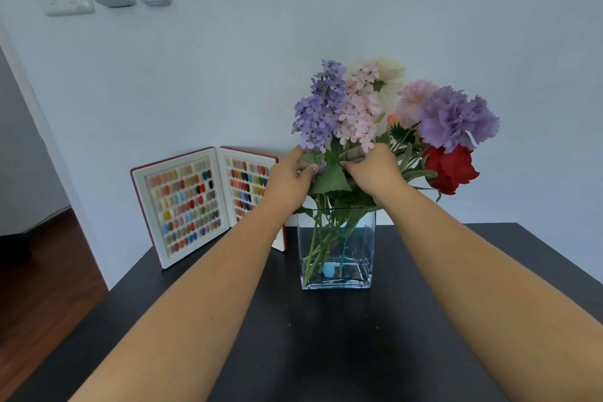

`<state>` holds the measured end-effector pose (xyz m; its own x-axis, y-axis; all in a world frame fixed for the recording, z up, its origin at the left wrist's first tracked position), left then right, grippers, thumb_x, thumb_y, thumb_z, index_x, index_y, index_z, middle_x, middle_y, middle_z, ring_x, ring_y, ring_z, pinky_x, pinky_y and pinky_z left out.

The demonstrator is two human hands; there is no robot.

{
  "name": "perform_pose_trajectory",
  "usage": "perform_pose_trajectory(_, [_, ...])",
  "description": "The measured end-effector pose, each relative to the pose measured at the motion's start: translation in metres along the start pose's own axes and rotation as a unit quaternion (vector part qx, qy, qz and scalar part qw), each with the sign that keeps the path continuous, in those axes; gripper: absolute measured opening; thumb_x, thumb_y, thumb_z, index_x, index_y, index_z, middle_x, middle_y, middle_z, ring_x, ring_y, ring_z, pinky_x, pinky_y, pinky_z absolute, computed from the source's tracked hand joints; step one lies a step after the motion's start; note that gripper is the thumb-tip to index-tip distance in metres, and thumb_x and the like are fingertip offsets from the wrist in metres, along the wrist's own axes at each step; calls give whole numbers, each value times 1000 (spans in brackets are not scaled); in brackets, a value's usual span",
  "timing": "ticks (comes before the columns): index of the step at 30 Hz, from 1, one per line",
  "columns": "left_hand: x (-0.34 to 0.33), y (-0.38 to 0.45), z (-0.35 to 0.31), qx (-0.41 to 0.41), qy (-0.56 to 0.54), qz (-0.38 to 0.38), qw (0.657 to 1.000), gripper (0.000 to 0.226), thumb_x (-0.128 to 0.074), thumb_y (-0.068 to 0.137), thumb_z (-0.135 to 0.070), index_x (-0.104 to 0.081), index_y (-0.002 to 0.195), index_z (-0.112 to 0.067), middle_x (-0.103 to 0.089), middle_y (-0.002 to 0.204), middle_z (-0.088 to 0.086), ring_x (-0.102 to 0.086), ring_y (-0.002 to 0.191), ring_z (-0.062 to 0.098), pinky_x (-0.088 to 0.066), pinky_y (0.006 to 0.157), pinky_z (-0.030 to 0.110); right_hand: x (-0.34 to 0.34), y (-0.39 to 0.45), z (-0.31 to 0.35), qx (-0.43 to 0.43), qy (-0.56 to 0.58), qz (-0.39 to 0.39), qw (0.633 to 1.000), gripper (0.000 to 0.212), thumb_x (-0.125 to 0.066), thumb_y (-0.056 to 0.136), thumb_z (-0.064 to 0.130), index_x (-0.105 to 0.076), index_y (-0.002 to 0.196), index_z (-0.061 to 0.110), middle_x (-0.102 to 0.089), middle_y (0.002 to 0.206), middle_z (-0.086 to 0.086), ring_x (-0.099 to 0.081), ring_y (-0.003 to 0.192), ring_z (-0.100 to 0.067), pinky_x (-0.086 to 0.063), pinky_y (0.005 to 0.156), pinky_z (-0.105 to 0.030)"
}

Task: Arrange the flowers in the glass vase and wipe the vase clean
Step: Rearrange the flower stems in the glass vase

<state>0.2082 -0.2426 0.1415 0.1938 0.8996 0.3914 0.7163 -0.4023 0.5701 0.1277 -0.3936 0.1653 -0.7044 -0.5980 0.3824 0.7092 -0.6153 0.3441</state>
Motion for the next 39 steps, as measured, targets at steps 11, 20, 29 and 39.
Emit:
perform_pose_trajectory(11, [-3,-4,-18,-3,40,21,999,42,-58,97,-15,-54,139,-17,-67,90,-8,-59,72,-12,-37,61,-5,6,-11,-11,13,18,-15,1000,7,-69,84,12,-68,89,7,-71,91,-14,-65,89,-29,-53,82,-35])
perform_pose_trajectory(20, [16,-20,-5,-37,125,-13,991,37,-46,102,-29,-61,134,-16,-66,119,9,-57,109,17,-34,86,18,35,-75,-23,86,132,-78,984,45,-56,87,13,-58,130,24,-64,114,15,-60,97,7,-43,83,-8])
perform_pose_trajectory(29, [16,-25,-7,8,91,-25,996,39,-47,100,-35,-61,134,-21,-61,135,2,-52,123,14,-36,101,25,58,-100,-93,-16,232,-157,960,21,-61,85,21,-63,102,33,-63,92,14,-55,73,7,-41,69,-22])
perform_pose_trajectory(39, [-1,-17,-25,44,84,46,994,46,-41,101,-40,-51,142,-22,-60,138,2,-54,125,19,-40,102,30,46,-18,-66,-125,235,75,961,71,-63,76,64,-47,134,26,-48,139,6,-45,124,-22,-37,98,-40])
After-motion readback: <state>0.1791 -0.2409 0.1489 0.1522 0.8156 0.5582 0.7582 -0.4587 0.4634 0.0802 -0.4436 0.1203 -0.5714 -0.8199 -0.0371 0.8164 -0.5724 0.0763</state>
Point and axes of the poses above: each hand's wrist, its own y-axis towards the middle knuckle, its own x-axis out of the back of the hand, z = x × y, the point moved 4 cm from there along y, towards the middle knuckle
